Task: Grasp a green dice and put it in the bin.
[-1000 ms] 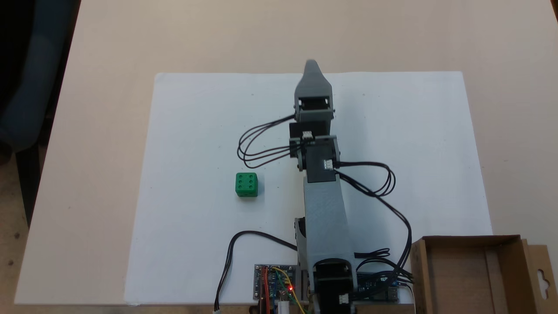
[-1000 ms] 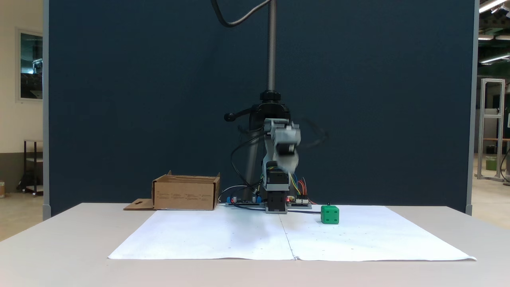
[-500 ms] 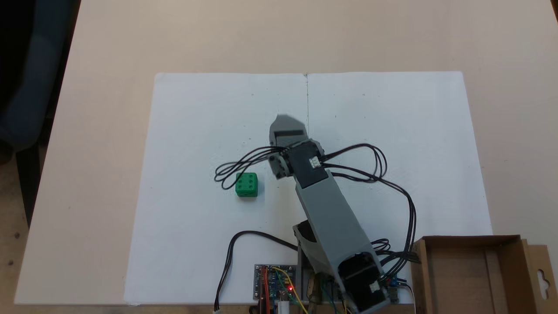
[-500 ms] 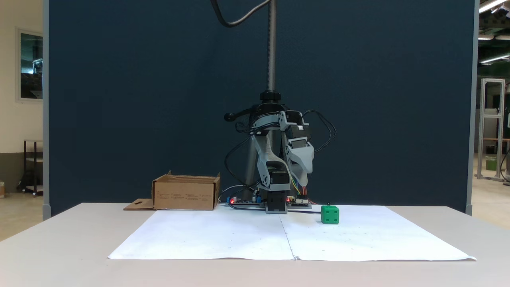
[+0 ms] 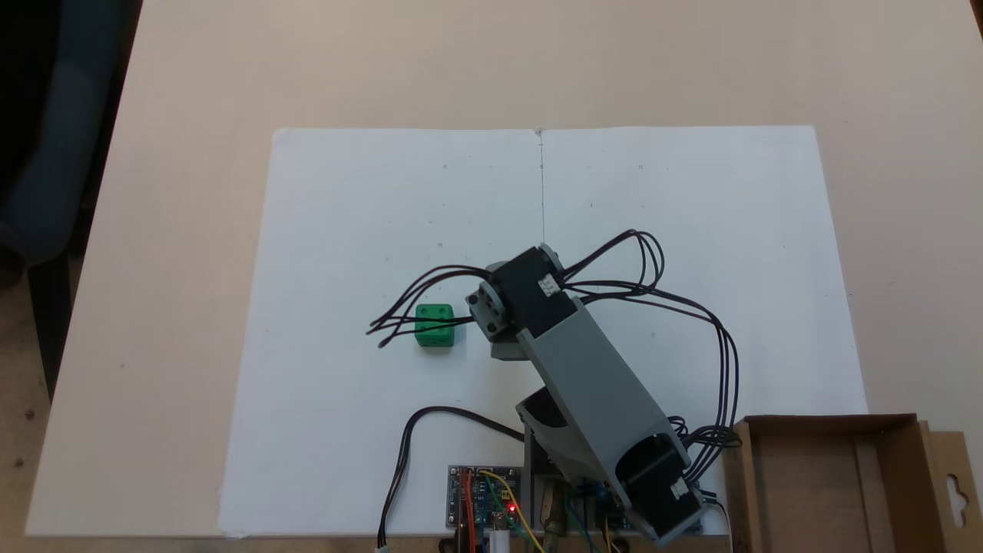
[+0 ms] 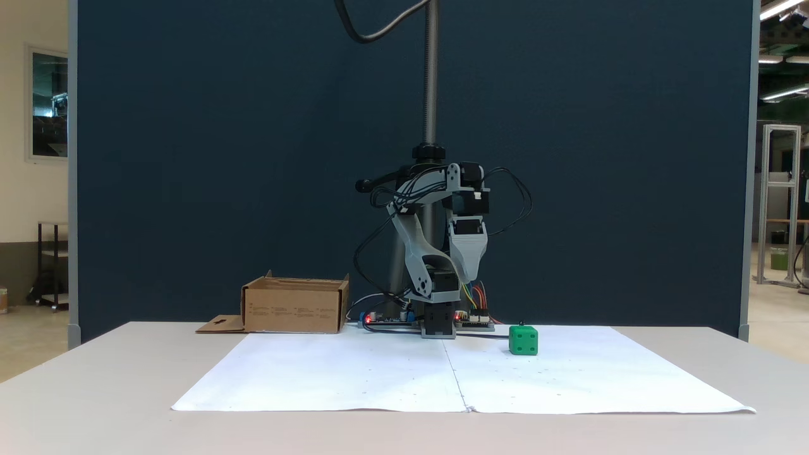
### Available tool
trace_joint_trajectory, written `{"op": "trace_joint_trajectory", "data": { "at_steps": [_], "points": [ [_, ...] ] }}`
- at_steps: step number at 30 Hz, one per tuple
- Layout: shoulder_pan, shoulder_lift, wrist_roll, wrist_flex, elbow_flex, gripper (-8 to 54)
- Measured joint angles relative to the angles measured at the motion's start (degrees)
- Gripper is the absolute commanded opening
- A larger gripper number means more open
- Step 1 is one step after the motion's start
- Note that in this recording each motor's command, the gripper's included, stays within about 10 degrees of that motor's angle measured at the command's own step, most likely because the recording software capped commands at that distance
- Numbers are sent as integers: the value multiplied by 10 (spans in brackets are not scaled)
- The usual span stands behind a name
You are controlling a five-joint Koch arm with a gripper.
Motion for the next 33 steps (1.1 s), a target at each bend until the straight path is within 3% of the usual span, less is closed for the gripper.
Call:
{"op": "trace_joint_trajectory", "data": {
  "at_steps": [13,26,33],
  "points": [
    [0,-44,33,-48,0,443],
    [-60,-116,178,-63,0,431],
    [-130,-167,189,-88,0,430]
  ]
}}
